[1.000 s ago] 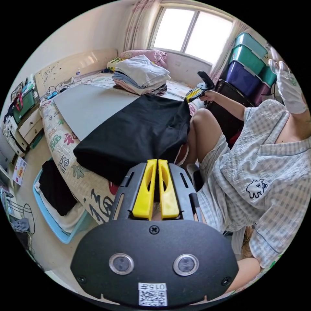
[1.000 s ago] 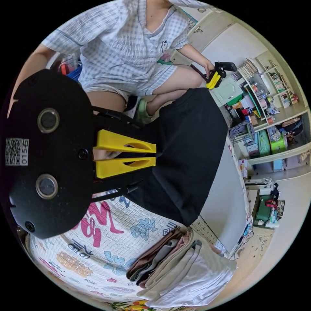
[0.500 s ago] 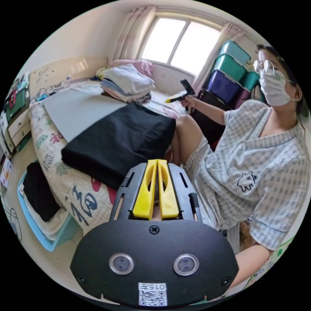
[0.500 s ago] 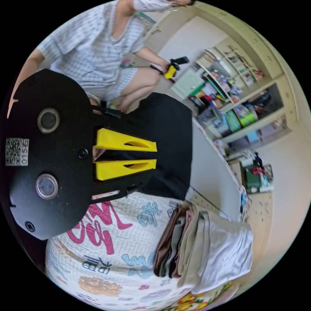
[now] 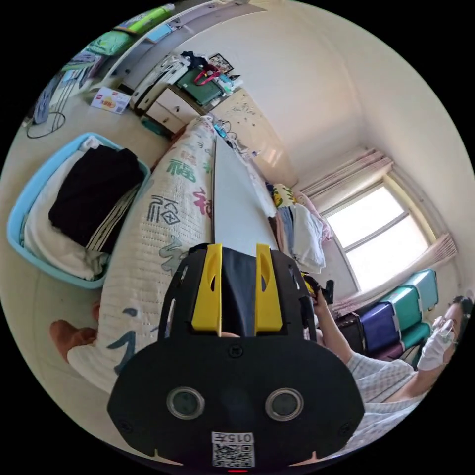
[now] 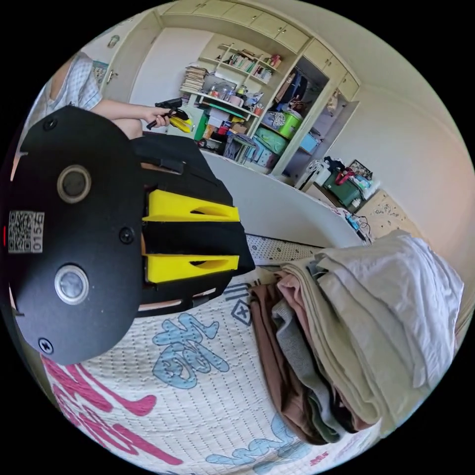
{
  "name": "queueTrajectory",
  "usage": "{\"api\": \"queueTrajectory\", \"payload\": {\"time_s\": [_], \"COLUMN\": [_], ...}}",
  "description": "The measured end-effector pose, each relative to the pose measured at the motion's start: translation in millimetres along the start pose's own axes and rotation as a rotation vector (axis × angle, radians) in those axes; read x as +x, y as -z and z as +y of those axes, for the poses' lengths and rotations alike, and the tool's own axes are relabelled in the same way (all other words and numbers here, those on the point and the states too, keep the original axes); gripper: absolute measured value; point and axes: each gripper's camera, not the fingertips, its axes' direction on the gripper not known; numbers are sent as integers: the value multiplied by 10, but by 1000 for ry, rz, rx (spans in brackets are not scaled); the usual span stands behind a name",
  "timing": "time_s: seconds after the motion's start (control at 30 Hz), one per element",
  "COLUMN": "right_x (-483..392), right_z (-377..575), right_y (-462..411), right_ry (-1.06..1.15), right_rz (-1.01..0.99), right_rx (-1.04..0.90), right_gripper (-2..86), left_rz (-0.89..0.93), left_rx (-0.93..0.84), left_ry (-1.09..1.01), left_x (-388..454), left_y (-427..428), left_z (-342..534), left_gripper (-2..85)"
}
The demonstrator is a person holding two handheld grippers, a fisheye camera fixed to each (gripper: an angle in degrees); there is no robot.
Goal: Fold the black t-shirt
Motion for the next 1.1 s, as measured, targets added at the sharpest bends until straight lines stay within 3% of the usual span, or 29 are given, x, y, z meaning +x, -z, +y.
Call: {"api": "queueTrajectory", "payload": {"time_s": [0.13,0.43,0.53,0.7,0.9,1.03,1.1], "right_x": [653,668,739,694,-173,-809,-1063], "right_z": [-31,-325,-353,-490,-1105,-1859,-2206], "right_y": [13,340,584,1130,1907,2375,2497], "right_ry": [-106,-34,-66,-78,76,113,130], "right_rz": [-127,-44,-62,-115,47,32,67], "right_rx": [19,18,71,150,181,209,219], "right_gripper": [77,5,-2,-6,-9,-10,-10], "left_rz": [-109,-52,-15,35,85,-15,17], "left_rx": [-88,-173,-143,-63,-5,1,38], "left_ry": [-2,35,67,38,8,-105,-99], "left_x": [-127,-380,-480,-462,-163,257,308], "left_y": [-266,-581,-530,-338,-155,-153,-137], "left_z": [-153,-276,-260,-221,-305,-584,-702], "left_gripper": [104,73,15,-6,-9,-9,-8]}}
